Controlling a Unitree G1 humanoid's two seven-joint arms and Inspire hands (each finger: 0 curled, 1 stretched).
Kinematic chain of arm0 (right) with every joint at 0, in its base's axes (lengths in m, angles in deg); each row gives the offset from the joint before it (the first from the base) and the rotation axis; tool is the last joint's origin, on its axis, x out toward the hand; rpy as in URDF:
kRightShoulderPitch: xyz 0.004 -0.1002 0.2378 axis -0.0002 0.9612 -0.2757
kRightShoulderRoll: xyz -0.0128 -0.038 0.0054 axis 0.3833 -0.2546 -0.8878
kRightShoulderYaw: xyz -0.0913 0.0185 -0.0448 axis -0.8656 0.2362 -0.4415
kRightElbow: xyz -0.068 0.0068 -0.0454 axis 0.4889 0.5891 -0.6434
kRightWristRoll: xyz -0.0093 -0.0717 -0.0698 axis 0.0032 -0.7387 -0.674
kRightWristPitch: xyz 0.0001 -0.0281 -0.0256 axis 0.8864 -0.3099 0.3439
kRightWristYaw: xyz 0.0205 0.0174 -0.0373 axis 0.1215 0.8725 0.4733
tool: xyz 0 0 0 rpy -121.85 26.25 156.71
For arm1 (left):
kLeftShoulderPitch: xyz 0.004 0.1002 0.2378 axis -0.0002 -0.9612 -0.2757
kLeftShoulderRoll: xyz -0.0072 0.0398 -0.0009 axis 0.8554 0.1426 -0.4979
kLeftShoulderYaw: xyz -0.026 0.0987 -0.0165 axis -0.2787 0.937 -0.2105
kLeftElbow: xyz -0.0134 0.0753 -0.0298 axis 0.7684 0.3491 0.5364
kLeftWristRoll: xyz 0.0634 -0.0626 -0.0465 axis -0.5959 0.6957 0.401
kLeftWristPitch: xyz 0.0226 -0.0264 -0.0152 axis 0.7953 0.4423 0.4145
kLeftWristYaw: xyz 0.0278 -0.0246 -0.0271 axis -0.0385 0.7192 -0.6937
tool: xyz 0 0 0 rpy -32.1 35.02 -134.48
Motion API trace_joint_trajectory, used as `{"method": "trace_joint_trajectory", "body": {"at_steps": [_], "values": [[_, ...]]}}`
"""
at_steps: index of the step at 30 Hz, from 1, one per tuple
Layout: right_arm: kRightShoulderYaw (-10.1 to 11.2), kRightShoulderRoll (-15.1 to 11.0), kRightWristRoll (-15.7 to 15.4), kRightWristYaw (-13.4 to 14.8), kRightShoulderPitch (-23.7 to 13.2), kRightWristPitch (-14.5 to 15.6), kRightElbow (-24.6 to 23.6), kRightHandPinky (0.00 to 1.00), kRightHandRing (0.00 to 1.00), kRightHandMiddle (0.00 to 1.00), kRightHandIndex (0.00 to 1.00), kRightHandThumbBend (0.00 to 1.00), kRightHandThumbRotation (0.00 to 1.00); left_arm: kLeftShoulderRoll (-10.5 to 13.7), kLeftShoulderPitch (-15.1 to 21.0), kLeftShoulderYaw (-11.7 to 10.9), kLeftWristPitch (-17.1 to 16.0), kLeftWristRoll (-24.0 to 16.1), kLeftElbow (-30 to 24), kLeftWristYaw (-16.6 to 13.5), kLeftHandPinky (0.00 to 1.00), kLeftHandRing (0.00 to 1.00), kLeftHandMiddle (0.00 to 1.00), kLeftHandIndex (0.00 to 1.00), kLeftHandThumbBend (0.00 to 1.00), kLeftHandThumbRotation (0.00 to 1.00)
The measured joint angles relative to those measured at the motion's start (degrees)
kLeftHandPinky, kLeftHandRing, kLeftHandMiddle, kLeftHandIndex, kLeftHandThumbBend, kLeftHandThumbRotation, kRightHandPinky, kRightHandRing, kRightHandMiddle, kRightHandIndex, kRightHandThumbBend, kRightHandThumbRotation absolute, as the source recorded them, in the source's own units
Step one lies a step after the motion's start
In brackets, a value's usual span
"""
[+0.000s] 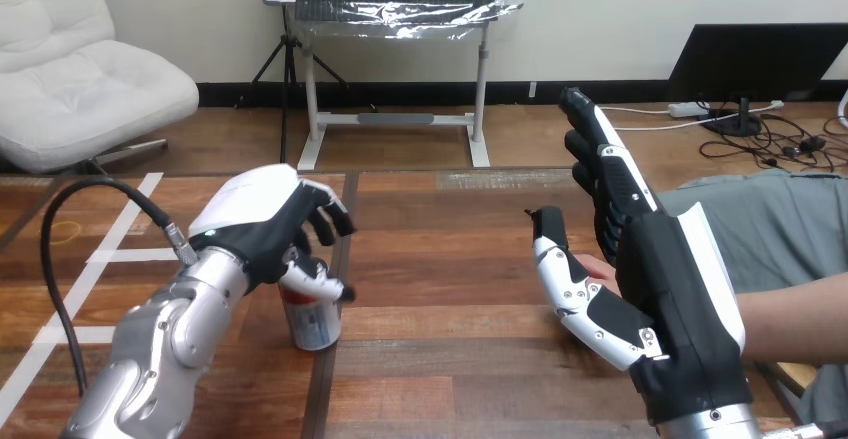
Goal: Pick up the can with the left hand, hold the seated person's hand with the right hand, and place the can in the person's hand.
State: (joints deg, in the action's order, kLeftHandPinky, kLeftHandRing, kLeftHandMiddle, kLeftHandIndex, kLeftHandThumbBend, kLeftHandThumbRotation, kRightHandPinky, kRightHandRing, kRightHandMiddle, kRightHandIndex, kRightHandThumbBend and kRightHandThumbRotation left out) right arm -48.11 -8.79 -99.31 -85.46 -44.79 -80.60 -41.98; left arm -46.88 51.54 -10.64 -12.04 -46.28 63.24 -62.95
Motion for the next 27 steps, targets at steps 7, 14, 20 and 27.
{"method": "trace_joint_trajectory", "body": {"at_steps": [7, 14, 20, 27], "values": [[0.1, 0.0, 0.3, -0.1, 0.0, 0.1, 0.0, 1.00, 1.00, 1.00, 0.96, 0.00, 0.00, -0.2, -0.2, 0.0, -2.6, 1.1, 0.4, -2.9, 0.37, 0.41, 0.46, 0.50, 0.69, 0.00], [0.0, 0.0, 1.0, -0.2, 0.0, 0.1, 0.0, 1.00, 1.00, 1.00, 0.96, 0.00, 0.00, -0.2, -0.2, 0.0, -3.4, 1.9, 0.7, -4.2, 0.36, 0.40, 0.46, 0.49, 0.68, 0.00], [0.0, 0.0, 1.1, -0.2, 0.0, 0.1, 0.0, 1.00, 1.00, 1.00, 0.96, 0.00, 0.00, -0.1, -0.2, -0.1, -4.2, 2.6, 1.5, -4.9, 0.36, 0.40, 0.45, 0.49, 0.68, 0.00], [0.0, 0.0, 1.1, -0.2, 0.0, 0.1, 0.0, 1.00, 1.00, 1.00, 0.96, 0.00, 0.00, -0.1, -0.3, -0.1, -4.7, 2.8, 2.3, -5.3, 0.36, 0.41, 0.46, 0.48, 0.68, 0.00]]}}
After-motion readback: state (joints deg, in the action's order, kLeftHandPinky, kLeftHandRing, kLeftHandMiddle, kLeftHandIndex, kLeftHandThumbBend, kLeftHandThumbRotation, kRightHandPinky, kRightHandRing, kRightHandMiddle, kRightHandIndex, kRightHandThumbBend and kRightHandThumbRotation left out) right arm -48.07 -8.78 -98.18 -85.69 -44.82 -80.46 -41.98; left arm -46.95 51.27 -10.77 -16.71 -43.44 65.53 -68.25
